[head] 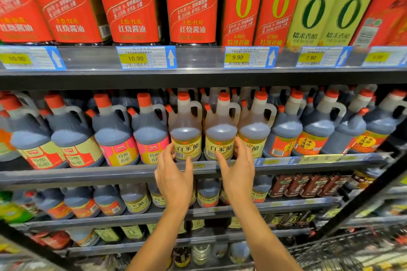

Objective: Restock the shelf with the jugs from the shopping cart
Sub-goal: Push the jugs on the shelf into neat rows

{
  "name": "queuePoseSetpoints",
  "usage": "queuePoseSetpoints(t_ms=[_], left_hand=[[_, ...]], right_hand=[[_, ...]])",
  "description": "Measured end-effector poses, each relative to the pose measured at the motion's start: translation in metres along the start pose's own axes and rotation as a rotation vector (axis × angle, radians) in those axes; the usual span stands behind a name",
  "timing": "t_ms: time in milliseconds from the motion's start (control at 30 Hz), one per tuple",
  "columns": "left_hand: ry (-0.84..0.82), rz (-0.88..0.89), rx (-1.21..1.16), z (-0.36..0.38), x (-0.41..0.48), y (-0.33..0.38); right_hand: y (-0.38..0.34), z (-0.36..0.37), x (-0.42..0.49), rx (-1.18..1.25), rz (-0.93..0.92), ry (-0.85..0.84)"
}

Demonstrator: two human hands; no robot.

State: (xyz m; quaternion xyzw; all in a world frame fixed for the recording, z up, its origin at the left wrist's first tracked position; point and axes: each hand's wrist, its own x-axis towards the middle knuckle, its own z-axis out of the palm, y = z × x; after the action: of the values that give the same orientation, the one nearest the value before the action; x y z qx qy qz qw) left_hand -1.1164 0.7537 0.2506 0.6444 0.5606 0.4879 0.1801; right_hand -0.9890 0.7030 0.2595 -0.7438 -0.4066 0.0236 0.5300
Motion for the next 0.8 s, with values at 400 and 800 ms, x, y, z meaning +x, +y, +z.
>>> queuePoseSetpoints(t_ms=[400, 800], left_hand=[[-0.524, 0.508, 0.337, -0.031, -0.008, 0.003], [-0.546, 0.52, 0.272, 0.03, -0.024, 0.083]], right_hand=[[0.019, -0.087, -0.005, -0.8, -0.293, -0.338], [0.063, -0.153, 0.043, -0.705, -0.154, -0.303]])
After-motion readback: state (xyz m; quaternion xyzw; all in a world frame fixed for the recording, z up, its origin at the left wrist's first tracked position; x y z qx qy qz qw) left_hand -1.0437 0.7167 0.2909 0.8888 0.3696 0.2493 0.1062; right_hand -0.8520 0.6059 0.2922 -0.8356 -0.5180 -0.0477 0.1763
